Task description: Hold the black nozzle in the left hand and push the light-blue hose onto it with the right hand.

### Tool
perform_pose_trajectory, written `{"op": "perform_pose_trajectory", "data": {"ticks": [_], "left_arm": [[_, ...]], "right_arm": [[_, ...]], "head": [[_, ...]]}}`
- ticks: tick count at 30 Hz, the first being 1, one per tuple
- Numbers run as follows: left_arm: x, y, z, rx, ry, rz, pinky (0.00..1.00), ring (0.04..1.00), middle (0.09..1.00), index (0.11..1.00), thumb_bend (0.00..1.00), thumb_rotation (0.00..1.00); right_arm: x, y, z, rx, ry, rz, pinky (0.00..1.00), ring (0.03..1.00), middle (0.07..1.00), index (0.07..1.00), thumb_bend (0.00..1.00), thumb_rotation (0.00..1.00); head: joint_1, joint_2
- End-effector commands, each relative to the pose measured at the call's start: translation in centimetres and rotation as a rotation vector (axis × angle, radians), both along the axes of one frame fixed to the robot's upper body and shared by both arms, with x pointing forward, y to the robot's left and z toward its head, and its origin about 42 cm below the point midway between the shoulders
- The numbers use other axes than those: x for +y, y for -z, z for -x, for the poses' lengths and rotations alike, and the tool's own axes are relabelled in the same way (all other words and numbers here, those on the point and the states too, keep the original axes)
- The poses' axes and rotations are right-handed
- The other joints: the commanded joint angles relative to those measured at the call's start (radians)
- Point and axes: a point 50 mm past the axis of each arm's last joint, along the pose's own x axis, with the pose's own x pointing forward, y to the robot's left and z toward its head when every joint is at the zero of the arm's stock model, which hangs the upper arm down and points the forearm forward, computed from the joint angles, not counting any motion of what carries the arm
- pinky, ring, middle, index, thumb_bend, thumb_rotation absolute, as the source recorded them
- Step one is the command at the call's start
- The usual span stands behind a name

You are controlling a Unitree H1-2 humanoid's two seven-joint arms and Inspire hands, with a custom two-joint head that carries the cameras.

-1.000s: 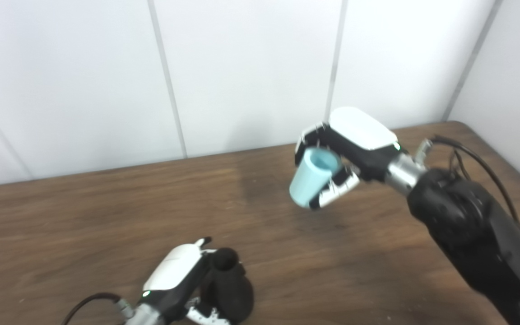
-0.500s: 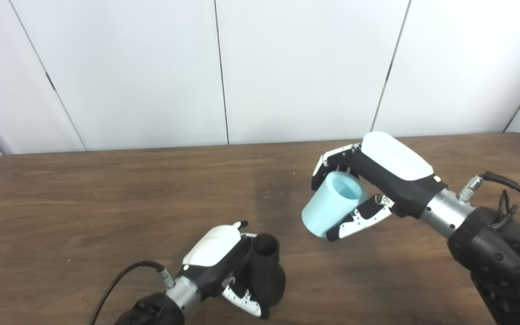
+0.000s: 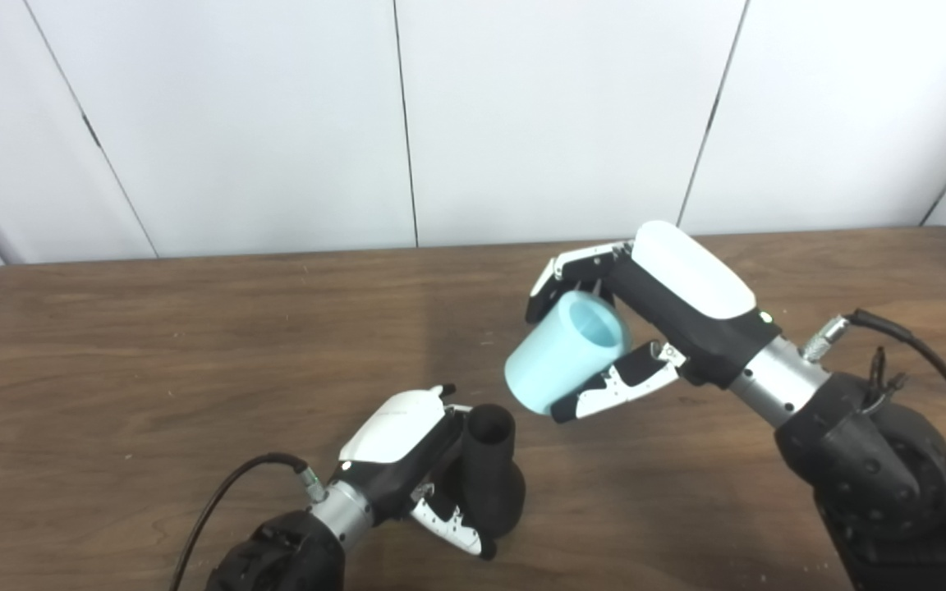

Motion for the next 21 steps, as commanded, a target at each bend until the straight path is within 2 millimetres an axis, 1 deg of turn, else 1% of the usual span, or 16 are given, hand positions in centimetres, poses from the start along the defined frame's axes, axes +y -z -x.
{"op": "perform_pose_trajectory", "data": {"ticks": [1, 12, 21], "left_arm": [[-0.7, 1.6, 0.7, 0.113, 0.050, -0.053, 1.00, 0.691, 0.518, 0.458, 0.52, 0.00], [-0.9, 1.5, 0.6, 0.107, 0.051, -0.051, 1.00, 0.688, 0.522, 0.455, 0.52, 0.00], [-0.9, 1.4, 0.6, 0.095, 0.048, -0.053, 1.00, 0.683, 0.513, 0.457, 0.52, 0.00]], "right_arm": [[0.3, -1.3, 0.0, -0.080, -0.009, -0.012, 0.30, 0.424, 0.499, 0.515, 0.50, 0.00], [1.2, -0.1, -0.2, -0.039, -0.052, -0.010, 0.31, 0.421, 0.496, 0.510, 0.50, 0.00], [1.6, 0.1, -0.1, -0.002, -0.086, 0.009, 0.31, 0.425, 0.489, 0.506, 0.50, 0.00]], "head": [[0.002, 0.004], [0.008, 0.012], [0.008, 0.018]]}}
